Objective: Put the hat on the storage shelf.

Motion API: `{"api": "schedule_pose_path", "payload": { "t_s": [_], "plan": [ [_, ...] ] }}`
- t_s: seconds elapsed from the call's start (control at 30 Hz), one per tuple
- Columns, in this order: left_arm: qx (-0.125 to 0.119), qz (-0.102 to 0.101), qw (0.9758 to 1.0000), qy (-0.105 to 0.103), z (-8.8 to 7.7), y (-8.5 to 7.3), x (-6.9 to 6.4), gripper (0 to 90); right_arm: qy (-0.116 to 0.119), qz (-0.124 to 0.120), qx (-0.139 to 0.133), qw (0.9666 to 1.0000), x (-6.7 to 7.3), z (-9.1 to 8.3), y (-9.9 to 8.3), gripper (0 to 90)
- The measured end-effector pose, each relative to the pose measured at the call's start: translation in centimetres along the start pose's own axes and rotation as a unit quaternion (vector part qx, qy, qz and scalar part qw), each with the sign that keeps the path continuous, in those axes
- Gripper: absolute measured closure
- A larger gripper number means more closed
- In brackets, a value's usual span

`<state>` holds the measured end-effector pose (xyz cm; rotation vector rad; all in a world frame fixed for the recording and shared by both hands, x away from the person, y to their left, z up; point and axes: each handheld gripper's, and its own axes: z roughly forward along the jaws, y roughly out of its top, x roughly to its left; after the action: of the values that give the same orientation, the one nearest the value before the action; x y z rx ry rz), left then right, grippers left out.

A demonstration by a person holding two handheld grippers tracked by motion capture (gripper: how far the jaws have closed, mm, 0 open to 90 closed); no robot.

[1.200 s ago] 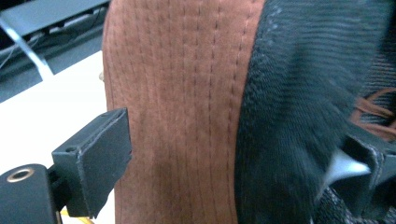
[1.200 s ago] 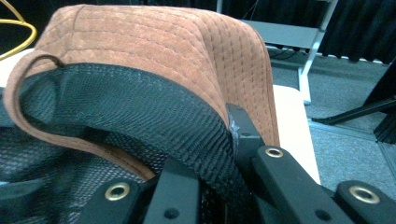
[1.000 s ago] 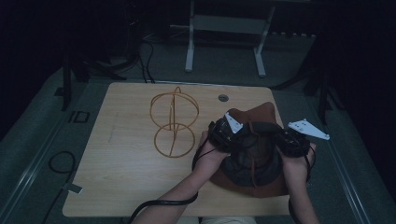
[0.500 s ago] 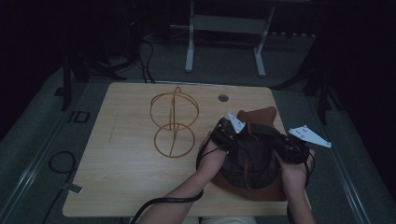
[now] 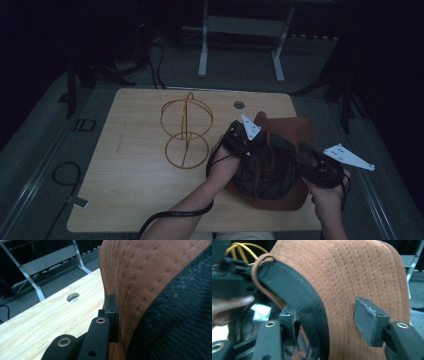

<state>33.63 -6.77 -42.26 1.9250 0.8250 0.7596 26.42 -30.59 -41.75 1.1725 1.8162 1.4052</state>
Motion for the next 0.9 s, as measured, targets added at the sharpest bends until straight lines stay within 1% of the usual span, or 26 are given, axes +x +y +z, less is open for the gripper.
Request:
{"api": "schedule_pose_path", "payload": {
  "t_s": [0.03, 0.07, 0.1, 0.13, 0.17, 0.2, 0.27, 0.3, 0.33, 0.37, 0.4, 0.43, 0.47, 0.5, 0.53, 0.57, 0.6, 0.63, 0.67, 0.7, 0.73, 0.77, 0.8, 0.83, 0.87, 0.9],
  "plan": [
    [-0.003, 0.003, 1.0000, 0.006, -0.2, 0.1, 0.0, 87.6, -0.002, -0.008, -0.002, 1.0000, 0.0, -0.5, 0.0, 38.7],
    [-0.003, 0.003, 1.0000, 0.006, -0.2, 0.1, 0.0, 87.6, -0.002, -0.008, -0.002, 1.0000, 0.0, -0.5, 0.0, 38.7],
    [-0.010, 0.011, 0.9999, 0.008, -0.5, 0.1, -0.1, 87.6, 0.002, -0.022, 0.000, 0.9998, -0.2, -1.4, 0.0, 38.2],
    [-0.013, 0.014, 0.9998, 0.010, -0.7, 0.1, -0.1, 87.6, 0.006, -0.022, -0.004, 0.9997, -0.3, -1.9, -0.1, 39.0],
    [-0.013, 0.014, 0.9998, 0.010, -0.7, 0.1, -0.1, 87.6, 0.006, -0.022, -0.004, 0.9997, -0.3, -1.9, -0.1, 39.0],
    [-0.020, 0.019, 0.9995, 0.013, -1.1, 0.0, -0.1, 87.6, 0.020, -0.035, -0.006, 0.9992, -0.4, -2.7, 0.0, 40.0],
    [-0.020, 0.017, 0.9996, 0.014, -1.2, 0.0, -0.1, 87.6, 0.024, -0.049, -0.009, 0.9985, -0.3, -3.5, 0.1, 44.0],
    [-0.019, 0.015, 0.9996, 0.017, -1.3, -0.1, 0.1, 87.6, 0.024, -0.049, -0.009, 0.9985, -0.3, -3.5, 0.1, 44.0],
    [-0.018, 0.013, 0.9996, 0.017, -1.3, -0.3, 0.4, 87.5, 0.027, -0.055, -0.020, 0.9979, -0.4, -4.5, 0.3, 45.4],
    [-0.035, 0.010, 0.9993, 0.005, -1.6, -0.8, 0.9, 87.5, 0.026, -0.064, -0.023, 0.9973, -0.5, -4.9, 0.4, 45.7],
    [-0.040, 0.015, 0.9991, 0.003, -1.8, -1.1, 1.1, 87.5, 0.024, -0.072, -0.026, 0.9968, -0.7, -5.3, 0.5, 46.3],
    [-0.048, 0.023, 0.9986, -0.006, -2.1, -1.4, 1.3, 87.5, 0.023, -0.078, -0.029, 0.9963, -1.0, -5.6, 0.6, 48.7],
    [-0.052, 0.027, 0.9982, -0.010, -2.4, -1.6, 1.4, 87.5, 0.025, -0.076, -0.026, 0.9965, -1.4, -5.8, 0.7, 48.6],
    [-0.060, 0.033, 0.9974, -0.022, -2.8, -1.8, 1.6, 87.5, 0.027, -0.069, -0.020, 0.9971, -1.9, -5.9, 0.7, 49.4],
    [-0.073, 0.044, 0.9958, -0.036, -3.2, -2.1, 1.8, 87.5, 0.028, -0.064, -0.013, 0.9974, -2.4, -5.9, 0.8, 49.1],
    [-0.077, 0.052, 0.9950, -0.037, -3.7, -2.2, 2.0, 87.5, 0.030, -0.062, -0.003, 0.9976, -2.9, -5.8, 0.7, 49.0],
    [-0.077, 0.052, 0.9950, -0.037, -3.7, -2.2, 2.0, 87.4, 0.030, -0.062, -0.003, 0.9976, -2.9, -5.8, 0.7, 49.0],
    [-0.083, 0.062, 0.9934, -0.049, -4.1, -2.4, 2.2, 87.4, 0.031, -0.063, 0.013, 0.9975, -3.6, -5.5, 0.7, 49.1],
    [-0.111, 0.081, 0.9875, -0.076, -5.1, -2.8, 2.7, 87.5, 0.030, -0.063, 0.017, 0.9975, -3.9, -5.4, 0.7, 49.4],
    [-0.114, 0.091, 0.9858, -0.082, -5.6, -2.9, 3.0, 87.4, 0.032, -0.060, 0.018, 0.9975, -4.2, -5.3, 0.7, 49.4],
    [-0.127, 0.095, 0.9820, -0.102, -6.0, -3.1, 3.3, 87.4, 0.034, -0.058, 0.016, 0.9976, -4.3, -5.3, 0.7, 49.1],
    [-0.127, 0.095, 0.9820, -0.102, -6.0, -3.1, 3.3, 87.4, 0.035, -0.056, 0.016, 0.9977, -4.4, -5.2, 0.8, 49.1],
    [-0.151, 0.114, 0.9737, -0.128, -6.9, -3.4, 3.8, 87.4, 0.037, -0.060, 0.018, 0.9974, -4.4, -5.1, 0.8, 49.1],
    [-0.151, 0.114, 0.9737, -0.128, -6.9, -3.4, 3.8, 87.3, 0.037, -0.060, 0.018, 0.9974, -4.4, -5.1, 0.8, 49.1],
    [-0.155, 0.121, 0.9697, -0.145, -7.4, -3.5, 4.2, 87.3, 0.040, -0.062, 0.018, 0.9972, -4.3, -5.0, 0.9, 49.1],
    [-0.157, 0.123, 0.9681, -0.152, -7.6, -3.6, 4.3, 87.3, 0.054, -0.063, 0.020, 0.9964, -4.1, -4.6, 1.0, 49.4]
  ]
}}
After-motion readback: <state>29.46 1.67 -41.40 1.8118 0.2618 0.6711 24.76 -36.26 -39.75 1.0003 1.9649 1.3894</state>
